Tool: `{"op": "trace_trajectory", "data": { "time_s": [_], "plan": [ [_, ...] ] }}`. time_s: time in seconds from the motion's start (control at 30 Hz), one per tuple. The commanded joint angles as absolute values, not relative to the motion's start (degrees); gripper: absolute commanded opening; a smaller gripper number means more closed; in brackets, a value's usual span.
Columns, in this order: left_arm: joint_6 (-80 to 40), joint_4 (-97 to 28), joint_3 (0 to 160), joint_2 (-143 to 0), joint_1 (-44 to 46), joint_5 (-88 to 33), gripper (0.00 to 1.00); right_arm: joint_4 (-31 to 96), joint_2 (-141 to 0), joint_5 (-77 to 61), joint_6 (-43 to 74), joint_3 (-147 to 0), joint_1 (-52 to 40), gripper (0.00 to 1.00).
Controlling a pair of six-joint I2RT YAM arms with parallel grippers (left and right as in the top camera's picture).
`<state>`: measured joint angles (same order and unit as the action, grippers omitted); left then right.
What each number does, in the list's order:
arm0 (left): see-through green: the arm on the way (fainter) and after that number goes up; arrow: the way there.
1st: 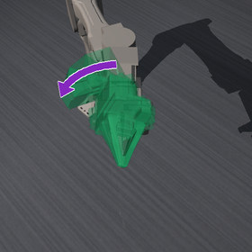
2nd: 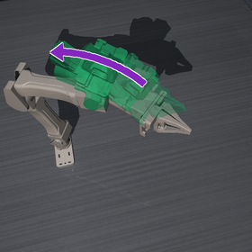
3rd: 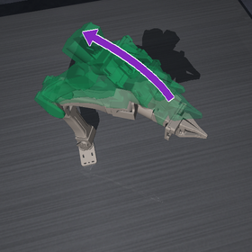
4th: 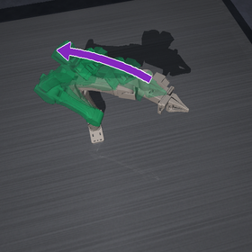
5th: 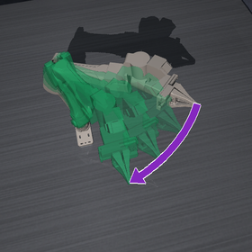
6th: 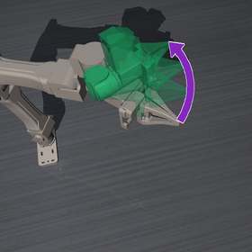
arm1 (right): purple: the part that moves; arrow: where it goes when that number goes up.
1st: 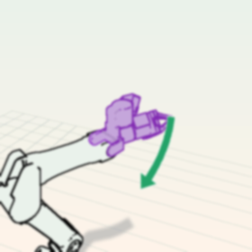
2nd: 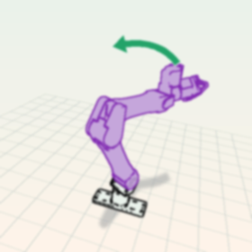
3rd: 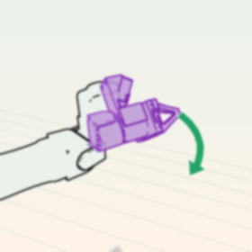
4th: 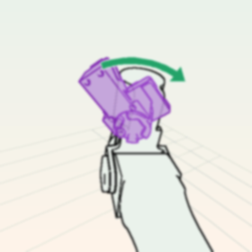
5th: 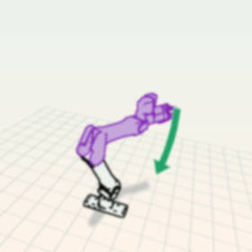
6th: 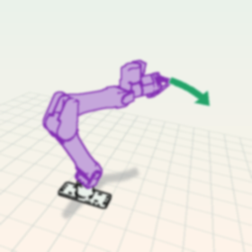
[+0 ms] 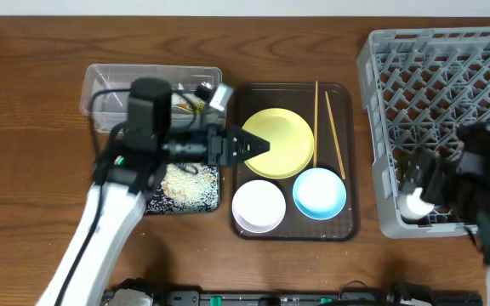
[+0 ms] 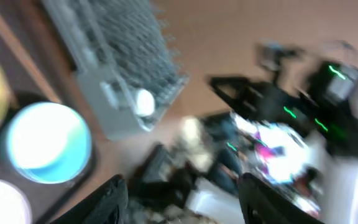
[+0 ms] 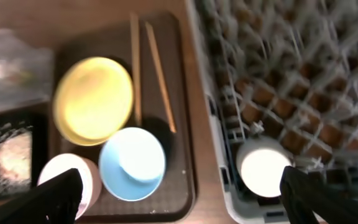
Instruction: Sort waste into correct bins and load items into the dishwasher rack
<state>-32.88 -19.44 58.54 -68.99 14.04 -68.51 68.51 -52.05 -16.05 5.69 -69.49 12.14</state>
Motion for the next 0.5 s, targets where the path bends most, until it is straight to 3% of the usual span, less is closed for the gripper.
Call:
{"op": "trace_trajectory", "data": {
  "time_s": [0.0, 0.17, 0.33, 0.4, 0.47],
  "plan": [
    [-28.69, -25.50, 59.37, -60.55, 13.96, -46.39, 0.60, 68.77, -47.42, -19.79, 2.26, -69.93, 13.06, 0.99],
    [-22.44, -40.42, 59.37, -49.80, 13.93, -21.34, 0.62, 70.85, -42.11, -19.79, 2.26, -69.93, 13.06, 0.99],
    [-20.56, -47.62, 59.37, -44.31, 13.93, -12.32, 0.67, 71.00, -40.84, -19.79, 2.26, -69.93, 13.06, 0.99],
    [-20.56, -47.99, 59.37, -43.27, 13.93, -11.05, 0.80, 71.00, -40.88, -19.79, 2.26, -69.91, 13.06, 0.99],
    [-20.58, -47.92, 59.37, -42.83, 13.93, -11.05, 0.83, 71.00, -40.88, -19.77, 2.26, -69.91, 13.06, 0.99]
  ]
}}
